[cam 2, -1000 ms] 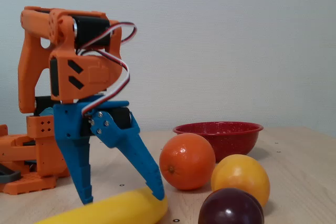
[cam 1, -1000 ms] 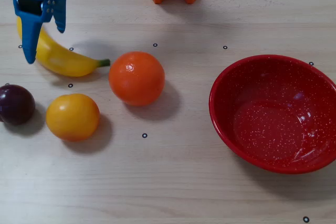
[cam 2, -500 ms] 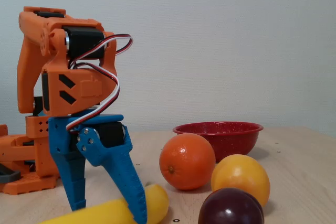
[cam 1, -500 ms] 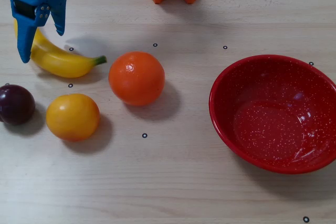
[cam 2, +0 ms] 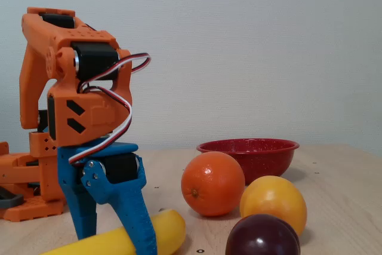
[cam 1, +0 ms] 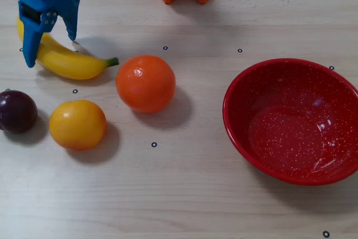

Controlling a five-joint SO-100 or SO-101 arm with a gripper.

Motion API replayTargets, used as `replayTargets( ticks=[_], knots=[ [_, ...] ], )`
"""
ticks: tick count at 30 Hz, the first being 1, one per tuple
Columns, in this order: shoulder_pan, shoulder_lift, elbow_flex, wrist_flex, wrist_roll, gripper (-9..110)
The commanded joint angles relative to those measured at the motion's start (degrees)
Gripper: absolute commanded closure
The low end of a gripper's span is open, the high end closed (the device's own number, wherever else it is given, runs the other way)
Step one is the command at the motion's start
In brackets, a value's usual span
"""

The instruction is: Put banana in the red bowl.

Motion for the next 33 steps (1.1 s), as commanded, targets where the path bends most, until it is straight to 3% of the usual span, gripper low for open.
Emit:
replayTargets(
  ticks=[1, 21, 33],
  knots=[
    [-1.4, 2.3, -1.4, -2.4, 0.7, 63],
    [-3.5, 0.7, 0.0, -6.8, 0.6, 64],
    [-3.5, 1.2, -0.2, -6.4, 0.1, 74]
  ],
)
